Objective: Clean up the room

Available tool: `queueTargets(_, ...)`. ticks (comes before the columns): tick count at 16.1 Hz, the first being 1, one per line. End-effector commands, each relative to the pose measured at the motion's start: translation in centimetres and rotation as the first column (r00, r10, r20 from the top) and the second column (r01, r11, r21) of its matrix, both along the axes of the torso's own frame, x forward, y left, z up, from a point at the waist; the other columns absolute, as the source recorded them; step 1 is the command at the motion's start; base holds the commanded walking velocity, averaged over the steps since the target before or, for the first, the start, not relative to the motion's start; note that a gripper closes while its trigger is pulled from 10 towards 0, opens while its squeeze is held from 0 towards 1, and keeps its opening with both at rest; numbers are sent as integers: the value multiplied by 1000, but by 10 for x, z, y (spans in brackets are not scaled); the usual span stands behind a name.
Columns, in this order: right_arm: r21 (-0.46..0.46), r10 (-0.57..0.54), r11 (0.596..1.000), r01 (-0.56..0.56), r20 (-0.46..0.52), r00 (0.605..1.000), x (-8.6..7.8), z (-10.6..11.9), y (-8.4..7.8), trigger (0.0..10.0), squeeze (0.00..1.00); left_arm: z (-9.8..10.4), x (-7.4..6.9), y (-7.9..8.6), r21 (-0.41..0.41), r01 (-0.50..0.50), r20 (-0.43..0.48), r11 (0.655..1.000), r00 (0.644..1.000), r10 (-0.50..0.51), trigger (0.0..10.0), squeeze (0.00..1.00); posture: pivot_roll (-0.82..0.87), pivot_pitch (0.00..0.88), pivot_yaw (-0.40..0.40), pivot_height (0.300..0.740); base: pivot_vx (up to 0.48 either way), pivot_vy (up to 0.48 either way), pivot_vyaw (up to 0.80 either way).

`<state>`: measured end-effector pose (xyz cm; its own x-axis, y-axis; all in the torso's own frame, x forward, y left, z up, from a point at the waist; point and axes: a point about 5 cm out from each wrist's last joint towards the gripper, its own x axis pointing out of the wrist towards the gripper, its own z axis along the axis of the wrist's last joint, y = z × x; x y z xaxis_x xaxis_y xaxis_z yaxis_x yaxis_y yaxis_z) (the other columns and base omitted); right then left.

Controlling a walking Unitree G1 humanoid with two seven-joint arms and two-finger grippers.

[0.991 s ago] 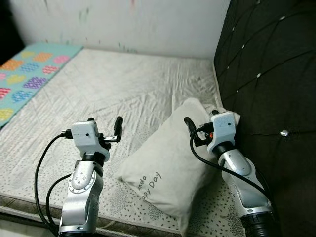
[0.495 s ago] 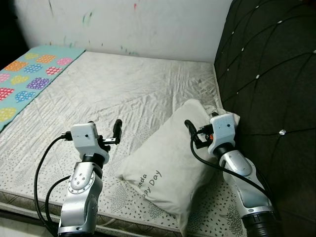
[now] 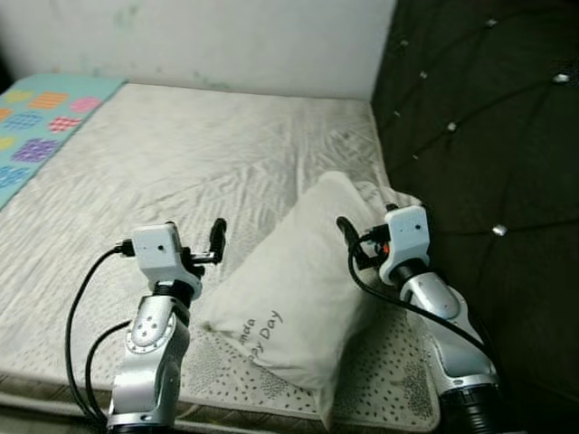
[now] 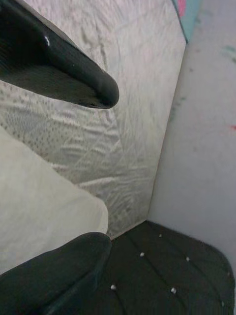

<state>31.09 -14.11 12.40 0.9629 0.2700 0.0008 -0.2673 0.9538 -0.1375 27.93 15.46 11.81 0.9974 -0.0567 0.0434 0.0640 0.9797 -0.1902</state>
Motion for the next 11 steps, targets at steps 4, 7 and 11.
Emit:
queueTargets(4,-2,8,1000,-8,7,1000,1,2,2,10000,0,0,0,-1,-2,8,-6,1000,1000,-8,10000,0,-186,0,-20,740,0,0,-200)
queueTargets(7,-4,7,1000,-7,5,1000,0,1,2,10000,0,0,0,-2,-2,12,-7,1000,1000,-12,10000,0,-188,0,-20,740,0,0,0)
queueTargets(11,-6,6,1000,-6,4,1000,0,0,1,10000,0,0,1,-3,-2,17,-9,1000,1000,-17,10000,0,-190,0,-21,740,0,0,0)
